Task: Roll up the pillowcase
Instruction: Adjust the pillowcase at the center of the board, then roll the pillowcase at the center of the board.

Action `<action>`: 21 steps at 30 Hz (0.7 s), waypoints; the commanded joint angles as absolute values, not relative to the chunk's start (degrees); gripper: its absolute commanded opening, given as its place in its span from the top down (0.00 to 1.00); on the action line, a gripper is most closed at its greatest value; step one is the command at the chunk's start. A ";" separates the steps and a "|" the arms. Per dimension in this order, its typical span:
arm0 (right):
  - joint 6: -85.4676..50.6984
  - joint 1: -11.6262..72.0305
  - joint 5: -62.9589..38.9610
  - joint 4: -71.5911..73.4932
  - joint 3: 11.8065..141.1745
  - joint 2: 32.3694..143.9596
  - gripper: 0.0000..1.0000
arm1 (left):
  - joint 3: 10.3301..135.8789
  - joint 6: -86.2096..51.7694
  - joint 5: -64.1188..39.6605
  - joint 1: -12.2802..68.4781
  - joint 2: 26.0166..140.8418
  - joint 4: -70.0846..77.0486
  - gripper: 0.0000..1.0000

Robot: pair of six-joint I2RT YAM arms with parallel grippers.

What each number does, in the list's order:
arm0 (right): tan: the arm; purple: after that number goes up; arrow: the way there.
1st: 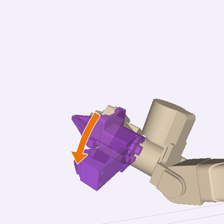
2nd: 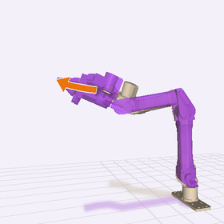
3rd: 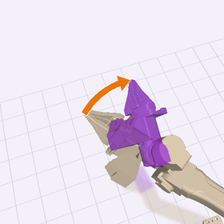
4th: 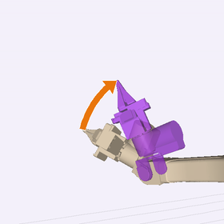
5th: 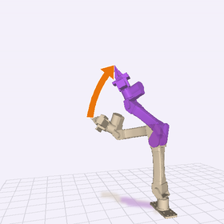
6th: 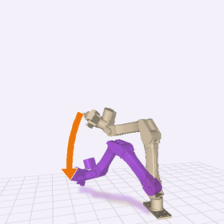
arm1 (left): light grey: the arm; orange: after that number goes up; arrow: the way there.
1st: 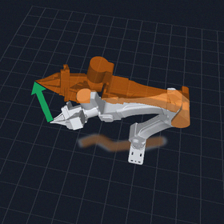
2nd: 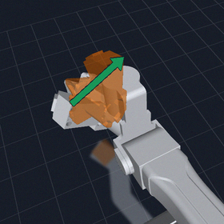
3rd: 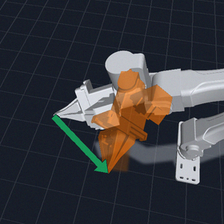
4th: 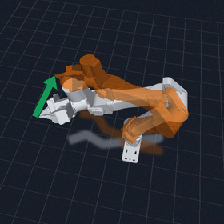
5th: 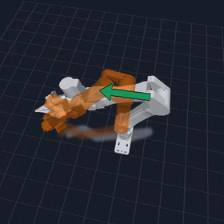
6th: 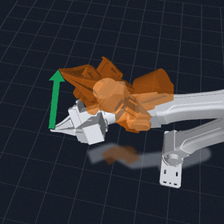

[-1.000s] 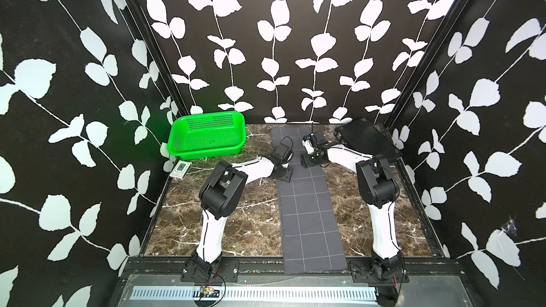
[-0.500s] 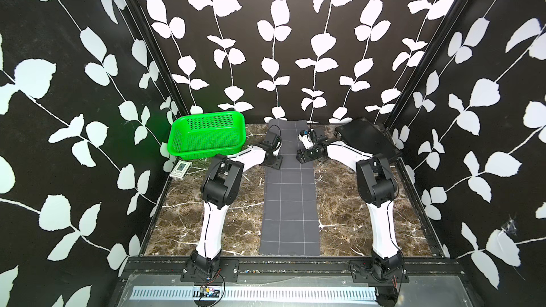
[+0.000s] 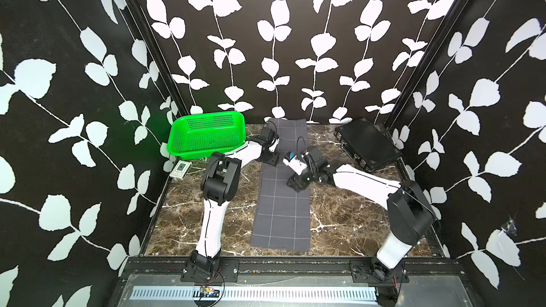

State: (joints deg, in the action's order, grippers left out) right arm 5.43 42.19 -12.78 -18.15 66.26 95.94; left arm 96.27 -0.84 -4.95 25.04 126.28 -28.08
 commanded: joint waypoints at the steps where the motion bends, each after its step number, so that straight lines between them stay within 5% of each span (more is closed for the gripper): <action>1: 6.31 46.69 -10.29 -17.34 60.45 90.12 0.22 | 94.50 0.18 -4.79 24.83 117.41 -32.07 0.36; 12: 9.12 71.68 3.85 -16.37 50.26 83.74 0.22 | 69.73 -9.62 -4.95 25.18 88.64 -33.74 0.28; 21: 13.29 79.23 7.40 -14.68 48.79 87.94 0.27 | 53.18 -17.55 -6.56 26.68 68.72 -35.40 0.23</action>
State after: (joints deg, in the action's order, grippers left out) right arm 11.27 77.60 5.41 -16.25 50.43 87.24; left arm 56.10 -13.76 -5.56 26.28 72.77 -33.61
